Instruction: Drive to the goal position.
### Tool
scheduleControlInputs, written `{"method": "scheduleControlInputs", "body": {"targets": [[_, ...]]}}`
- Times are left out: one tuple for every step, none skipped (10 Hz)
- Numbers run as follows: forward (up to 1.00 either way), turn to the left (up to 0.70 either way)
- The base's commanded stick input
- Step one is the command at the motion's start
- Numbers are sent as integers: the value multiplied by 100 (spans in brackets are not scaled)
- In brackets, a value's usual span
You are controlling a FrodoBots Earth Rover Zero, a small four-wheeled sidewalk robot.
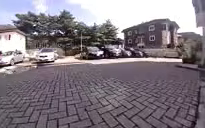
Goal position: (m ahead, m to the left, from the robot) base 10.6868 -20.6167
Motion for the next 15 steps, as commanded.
{"method": "scheduleControlInputs", "body": {"targets": [[69, -6], [69, -17], [69, -28], [69, -32], [69, -24], [69, -16], [69, -9], [69, -1], [69, 3], [69, 3], [69, 3], [69, 3], [69, 3], [69, 3], [69, 2]]}}
